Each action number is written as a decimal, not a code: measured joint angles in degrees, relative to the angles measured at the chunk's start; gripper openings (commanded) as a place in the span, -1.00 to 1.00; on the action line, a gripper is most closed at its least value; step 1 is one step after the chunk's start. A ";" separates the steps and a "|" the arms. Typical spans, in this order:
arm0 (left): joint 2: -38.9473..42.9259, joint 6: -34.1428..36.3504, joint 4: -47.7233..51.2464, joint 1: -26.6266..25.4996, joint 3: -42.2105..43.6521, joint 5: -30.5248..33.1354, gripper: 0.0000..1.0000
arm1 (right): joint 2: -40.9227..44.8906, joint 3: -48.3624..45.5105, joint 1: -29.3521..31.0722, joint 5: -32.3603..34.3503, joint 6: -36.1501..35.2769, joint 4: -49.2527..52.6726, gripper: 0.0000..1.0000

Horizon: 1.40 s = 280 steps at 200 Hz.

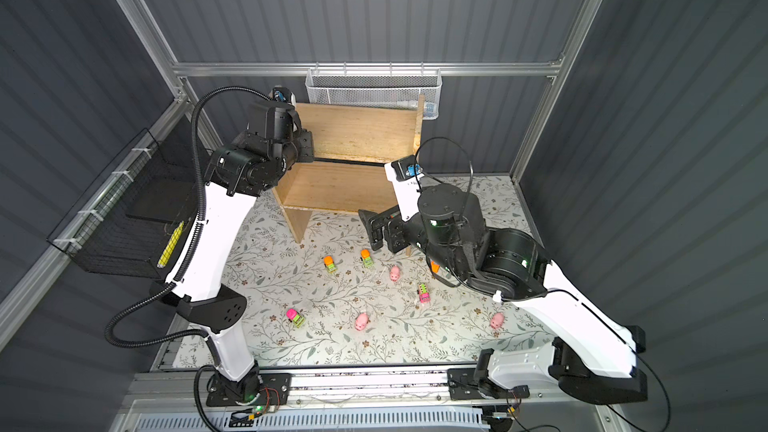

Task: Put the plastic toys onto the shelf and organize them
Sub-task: 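Carry the pig with the left gripper up over the top shelf, then set the pig beside the first pig and open the left gripper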

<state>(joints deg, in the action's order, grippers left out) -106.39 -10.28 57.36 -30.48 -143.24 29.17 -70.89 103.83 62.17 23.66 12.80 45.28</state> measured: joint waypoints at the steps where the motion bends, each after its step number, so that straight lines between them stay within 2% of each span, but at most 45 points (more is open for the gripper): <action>1: -0.02 0.04 0.00 0.02 0.00 -0.04 -0.36 | 0.00 0.00 -0.04 -0.11 0.00 -0.02 0.98; 68: -1.01 0.72 -0.61 0.55 0.02 -0.83 -0.17 | 0.33 -0.83 -2.03 -2.91 0.07 -0.68 0.98; 134: -1.01 0.94 -0.92 0.55 0.26 -1.68 0.13 | 2.10 -3.43 -2.67 -4.09 0.92 -1.27 0.98; 280: 0.76 2.27 -3.19 0.55 1.62 -3.58 0.31 | 2.82 -4.11 -2.89 -4.90 2.19 -1.95 0.98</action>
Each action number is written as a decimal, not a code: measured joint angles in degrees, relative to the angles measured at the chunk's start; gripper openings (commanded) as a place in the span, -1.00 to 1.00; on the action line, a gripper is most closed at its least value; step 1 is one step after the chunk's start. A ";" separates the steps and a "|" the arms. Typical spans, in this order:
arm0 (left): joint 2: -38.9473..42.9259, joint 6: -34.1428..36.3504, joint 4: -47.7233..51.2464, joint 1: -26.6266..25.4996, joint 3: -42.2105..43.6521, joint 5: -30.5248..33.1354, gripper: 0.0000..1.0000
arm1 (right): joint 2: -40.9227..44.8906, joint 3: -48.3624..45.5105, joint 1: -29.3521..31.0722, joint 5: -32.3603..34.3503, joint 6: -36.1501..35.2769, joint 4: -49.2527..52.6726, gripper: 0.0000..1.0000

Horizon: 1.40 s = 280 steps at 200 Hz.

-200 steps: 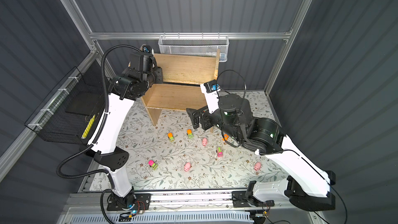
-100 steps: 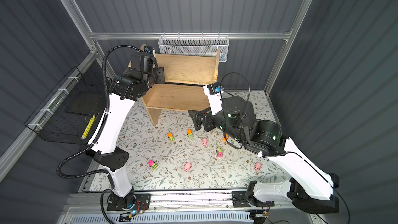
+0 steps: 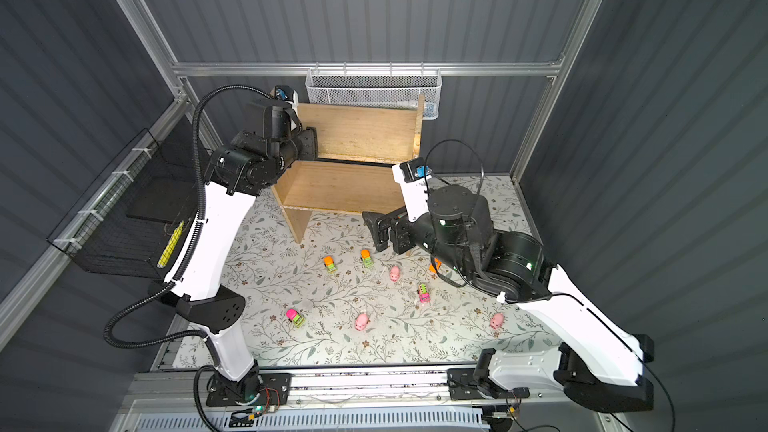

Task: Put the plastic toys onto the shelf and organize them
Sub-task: 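Set the pig beside the first pig and open the left gripper, then swing the left gripper down over a pink pig near the robot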

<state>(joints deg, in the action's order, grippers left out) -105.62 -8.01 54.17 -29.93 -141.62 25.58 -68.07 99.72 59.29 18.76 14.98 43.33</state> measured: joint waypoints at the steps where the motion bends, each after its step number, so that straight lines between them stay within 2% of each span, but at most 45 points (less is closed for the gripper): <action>1: 0.04 0.02 -0.02 0.00 0.00 -0.04 0.31 | 0.00 0.00 0.00 0.00 0.00 0.00 0.98; 83: 4.26 0.33 -0.31 0.00 0.35 -2.62 0.31 | 0.07 -1.14 0.00 -0.15 1.01 -0.04 0.98; 137: 13.27 -2.19 -0.61 -0.02 7.80 -6.29 0.31 | 2.03 -4.92 0.09 0.72 3.21 -0.04 0.98; 170: 23.37 -6.03 -2.21 -0.15 21.73 -7.15 0.31 | 3.65 -9.53 2.78 3.76 5.35 -0.20 0.98; 231: 44.81 -15.80 -4.55 -1.66 54.27 -8.66 0.27 | 8.22 -21.46 9.03 7.85 11.15 -0.44 0.98; 280: 54.45 -22.56 -6.38 -3.45 77.53 -10.45 0.26 | 11.43 -30.01 11.43 10.43 17.64 -0.44 0.98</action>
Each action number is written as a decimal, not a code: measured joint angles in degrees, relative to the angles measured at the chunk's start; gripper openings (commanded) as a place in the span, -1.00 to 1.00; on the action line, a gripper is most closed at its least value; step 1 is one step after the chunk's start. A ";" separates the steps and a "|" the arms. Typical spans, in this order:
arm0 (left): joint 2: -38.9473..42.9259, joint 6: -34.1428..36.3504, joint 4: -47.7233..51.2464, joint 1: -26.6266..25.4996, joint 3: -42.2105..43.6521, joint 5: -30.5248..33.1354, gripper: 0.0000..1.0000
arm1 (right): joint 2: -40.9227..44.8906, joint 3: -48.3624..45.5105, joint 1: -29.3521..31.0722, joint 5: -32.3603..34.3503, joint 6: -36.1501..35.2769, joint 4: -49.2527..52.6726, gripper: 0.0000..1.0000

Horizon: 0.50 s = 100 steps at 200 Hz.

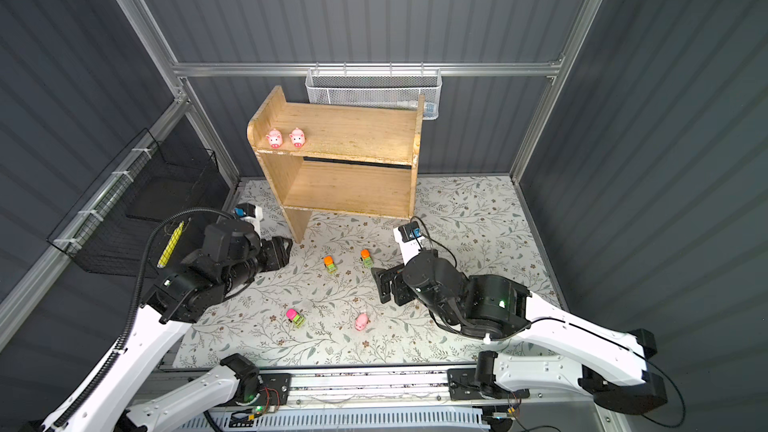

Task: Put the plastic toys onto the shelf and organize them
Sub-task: 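Swing the left gripper down over a pink pig near the robot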

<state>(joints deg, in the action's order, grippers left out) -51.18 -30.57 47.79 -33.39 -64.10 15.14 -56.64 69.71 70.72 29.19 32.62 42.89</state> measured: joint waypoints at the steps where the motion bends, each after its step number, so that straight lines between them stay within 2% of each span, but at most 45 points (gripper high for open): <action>1: 0.24 -0.17 -0.20 -0.11 0.66 0.00 0.26 | 0.04 -0.11 0.04 0.02 0.09 0.00 0.98; 21: 2.78 -2.56 -2.56 -2.95 8.33 -0.52 0.27 | 0.61 -2.84 0.98 0.42 2.34 -0.04 0.98; 51: 4.33 -6.60 -8.13 -11.23 18.53 -0.04 0.29 | 3.02 -7.19 1.79 0.68 5.92 0.00 0.98; 100: -1.60 -13.33 -17.16 -31.61 26.84 8.76 0.48 | 8.46 -13.81 2.21 1.03 11.76 0.96 0.98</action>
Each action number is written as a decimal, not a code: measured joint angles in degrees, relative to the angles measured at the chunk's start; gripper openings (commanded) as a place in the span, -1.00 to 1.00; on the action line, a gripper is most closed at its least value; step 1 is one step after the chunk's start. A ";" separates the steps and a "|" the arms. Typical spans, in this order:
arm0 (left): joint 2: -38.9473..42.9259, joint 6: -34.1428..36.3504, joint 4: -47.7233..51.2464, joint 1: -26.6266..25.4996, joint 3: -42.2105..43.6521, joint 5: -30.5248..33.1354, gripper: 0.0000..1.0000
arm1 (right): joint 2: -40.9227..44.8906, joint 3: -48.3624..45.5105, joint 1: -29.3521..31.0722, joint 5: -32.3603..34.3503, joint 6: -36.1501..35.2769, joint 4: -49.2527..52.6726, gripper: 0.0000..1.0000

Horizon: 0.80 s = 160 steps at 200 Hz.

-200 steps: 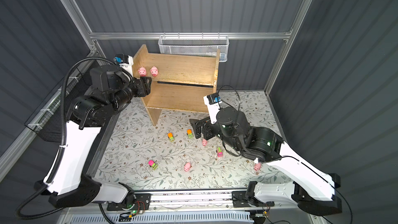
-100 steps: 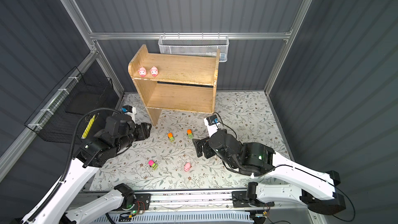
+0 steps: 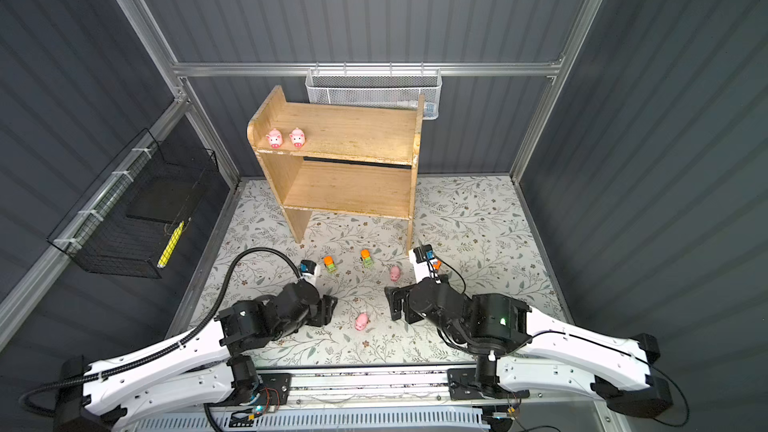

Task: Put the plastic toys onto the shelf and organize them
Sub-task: 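Swing the left gripper down over a pink pig near the robot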

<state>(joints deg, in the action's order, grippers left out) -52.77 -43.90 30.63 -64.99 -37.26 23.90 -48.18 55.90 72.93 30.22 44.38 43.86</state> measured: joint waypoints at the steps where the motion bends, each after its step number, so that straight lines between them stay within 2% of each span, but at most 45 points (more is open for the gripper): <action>1: -0.09 -0.11 -0.17 -0.37 0.09 0.24 0.48 | 0.09 -0.09 -0.02 0.00 0.11 0.04 0.98; 36: -5.81 -5.38 -6.32 -14.71 3.93 10.71 0.63 | 4.44 -3.23 0.00 0.35 2.78 2.34 0.98; 64: -16.04 -7.50 -7.74 -22.21 3.56 18.95 0.75 | 7.74 -4.07 0.00 1.49 3.23 3.96 0.98; 94: -25.03 -7.61 -12.55 -23.78 4.04 22.56 0.82 | 9.55 -4.76 0.00 1.73 3.41 4.61 0.98; 128: -27.78 -7.37 -19.93 -23.69 5.29 22.64 0.84 | 12.90 -7.93 0.00 1.42 3.67 4.68 0.98; 160: -34.25 -6.29 -24.41 -22.64 4.94 21.75 0.77 | 14.36 -8.39 0.00 1.55 3.63 5.57 0.98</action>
<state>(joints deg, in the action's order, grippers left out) -87.02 -50.19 6.22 -87.64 -32.32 45.65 -33.82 47.51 72.93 31.77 48.01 49.43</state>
